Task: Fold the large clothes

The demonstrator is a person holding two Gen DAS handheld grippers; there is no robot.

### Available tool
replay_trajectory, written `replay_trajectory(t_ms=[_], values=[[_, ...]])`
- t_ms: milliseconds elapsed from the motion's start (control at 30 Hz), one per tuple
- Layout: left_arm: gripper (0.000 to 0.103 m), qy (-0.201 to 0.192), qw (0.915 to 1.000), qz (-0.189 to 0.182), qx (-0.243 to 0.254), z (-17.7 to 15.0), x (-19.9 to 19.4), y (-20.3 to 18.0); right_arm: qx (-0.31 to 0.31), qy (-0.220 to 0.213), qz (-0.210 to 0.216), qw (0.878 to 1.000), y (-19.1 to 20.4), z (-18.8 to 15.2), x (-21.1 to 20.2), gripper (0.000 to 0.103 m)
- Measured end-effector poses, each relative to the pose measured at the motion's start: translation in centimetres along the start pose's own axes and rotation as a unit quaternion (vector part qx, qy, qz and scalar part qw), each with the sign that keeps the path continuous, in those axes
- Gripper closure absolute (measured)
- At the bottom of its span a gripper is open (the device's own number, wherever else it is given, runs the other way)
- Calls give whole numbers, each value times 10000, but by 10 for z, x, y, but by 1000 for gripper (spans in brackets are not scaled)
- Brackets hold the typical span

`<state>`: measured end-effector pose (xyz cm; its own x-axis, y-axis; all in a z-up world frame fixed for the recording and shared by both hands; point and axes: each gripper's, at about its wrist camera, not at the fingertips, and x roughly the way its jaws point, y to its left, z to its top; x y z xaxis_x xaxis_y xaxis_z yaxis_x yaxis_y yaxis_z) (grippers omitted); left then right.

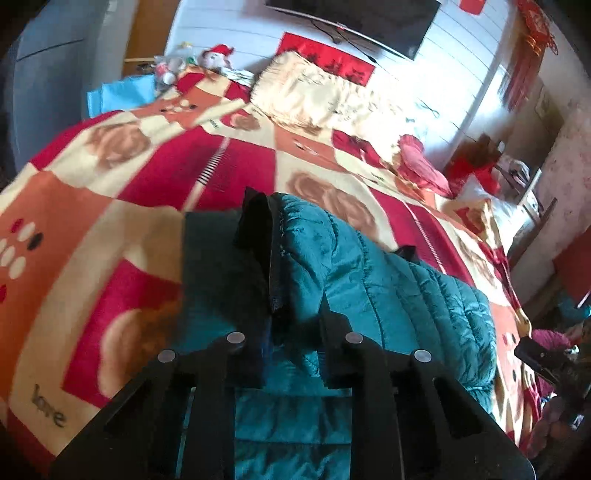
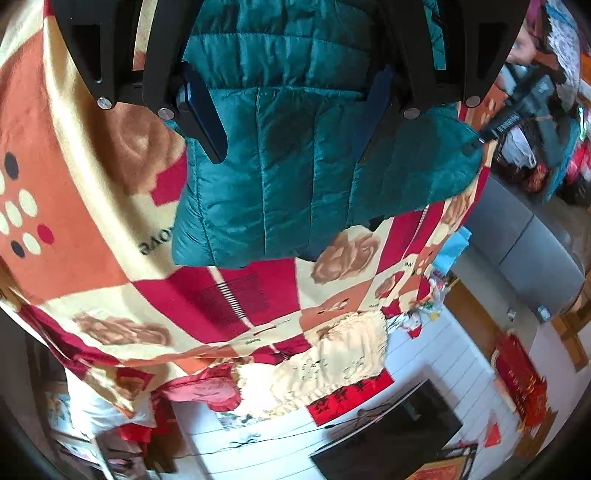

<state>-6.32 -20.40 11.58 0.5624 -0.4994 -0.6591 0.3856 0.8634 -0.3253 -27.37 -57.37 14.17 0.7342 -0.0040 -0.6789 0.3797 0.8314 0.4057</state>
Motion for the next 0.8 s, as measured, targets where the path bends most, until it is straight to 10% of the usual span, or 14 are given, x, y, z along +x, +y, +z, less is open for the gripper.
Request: replay_trajectory(t_ms=[267,333,633,800], values=[[82,512,9983,76,-264,-27,30,32,-378,651,-197,9970,33,-15,79,35],[66,542,9980,95,-311,-23,26,34,-465,719,-401,9955,34,-22,96,35],[36,-586,9977,253,-223,-3,-31,31,-427,49,-528,9977,12,11,33,35],[36,-260,9982,505,192,0,6,4,-577,43,-661,9961,18,35,35,35]])
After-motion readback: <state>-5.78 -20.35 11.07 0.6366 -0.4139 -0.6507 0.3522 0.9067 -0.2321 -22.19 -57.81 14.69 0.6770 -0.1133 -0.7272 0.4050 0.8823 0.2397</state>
